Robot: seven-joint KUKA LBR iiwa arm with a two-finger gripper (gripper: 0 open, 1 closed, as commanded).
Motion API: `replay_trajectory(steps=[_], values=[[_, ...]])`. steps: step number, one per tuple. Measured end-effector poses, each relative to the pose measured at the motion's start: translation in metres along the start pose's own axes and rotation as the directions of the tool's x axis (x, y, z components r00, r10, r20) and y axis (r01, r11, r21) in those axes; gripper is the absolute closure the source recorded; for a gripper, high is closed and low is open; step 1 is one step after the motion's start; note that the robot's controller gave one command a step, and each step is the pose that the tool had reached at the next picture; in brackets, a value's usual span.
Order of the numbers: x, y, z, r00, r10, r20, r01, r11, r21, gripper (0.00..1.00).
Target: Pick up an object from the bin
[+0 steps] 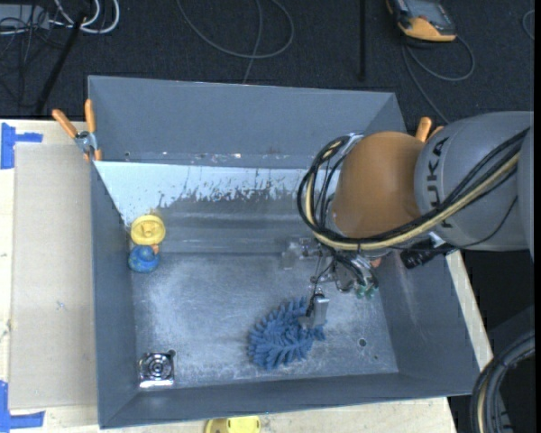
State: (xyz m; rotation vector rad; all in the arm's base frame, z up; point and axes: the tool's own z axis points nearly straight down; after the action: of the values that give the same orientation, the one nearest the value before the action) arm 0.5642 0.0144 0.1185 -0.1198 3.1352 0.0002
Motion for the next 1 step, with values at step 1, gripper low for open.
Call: replay_trajectory(steps=[1], values=[[0.0365, -0.0087, 0.0345, 0.999, 0.032, -0.005, -0.032, 0.999, 0.000, 0.00]])
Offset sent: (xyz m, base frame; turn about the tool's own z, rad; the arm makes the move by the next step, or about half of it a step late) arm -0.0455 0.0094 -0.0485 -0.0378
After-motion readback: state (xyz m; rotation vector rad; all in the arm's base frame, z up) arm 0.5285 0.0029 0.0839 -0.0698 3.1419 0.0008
